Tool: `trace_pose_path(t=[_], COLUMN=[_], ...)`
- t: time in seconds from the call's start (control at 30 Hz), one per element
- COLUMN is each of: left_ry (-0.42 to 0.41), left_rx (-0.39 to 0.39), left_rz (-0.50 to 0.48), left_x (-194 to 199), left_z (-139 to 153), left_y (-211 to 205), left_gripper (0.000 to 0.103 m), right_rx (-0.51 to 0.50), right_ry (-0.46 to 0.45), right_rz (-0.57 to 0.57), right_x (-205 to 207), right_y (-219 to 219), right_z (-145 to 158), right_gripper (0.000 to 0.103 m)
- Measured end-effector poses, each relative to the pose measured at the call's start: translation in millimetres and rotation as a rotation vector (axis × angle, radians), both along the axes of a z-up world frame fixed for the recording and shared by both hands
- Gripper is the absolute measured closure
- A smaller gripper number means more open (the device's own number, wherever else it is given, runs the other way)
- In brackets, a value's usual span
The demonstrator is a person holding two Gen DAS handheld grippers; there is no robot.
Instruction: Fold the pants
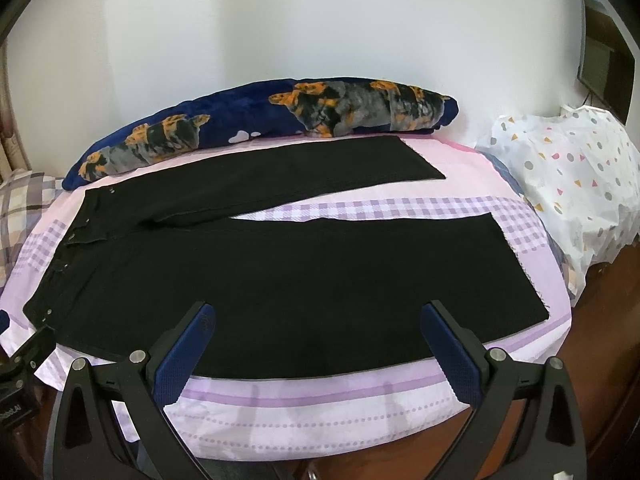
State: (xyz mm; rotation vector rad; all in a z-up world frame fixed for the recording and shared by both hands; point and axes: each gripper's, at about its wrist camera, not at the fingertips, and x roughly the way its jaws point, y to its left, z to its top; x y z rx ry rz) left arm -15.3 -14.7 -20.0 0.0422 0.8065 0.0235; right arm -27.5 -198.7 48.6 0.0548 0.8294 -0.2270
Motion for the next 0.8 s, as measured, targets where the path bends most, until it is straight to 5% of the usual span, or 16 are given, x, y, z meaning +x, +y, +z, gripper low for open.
trace_pose_path(t=[0.8], left_ry=[0.011], left_rx=[0.007], left_rz=[-0.027], left_x=[3.4], left_z=[-4.3], left_y=[-5.4], left_gripper=[0.000], right_rx=[0.014], right_ry=[-0.001], right_rz=[0.019], right_x=[1.1], right_y=[4.5], right_z=[-0.7], right_gripper=[0.002])
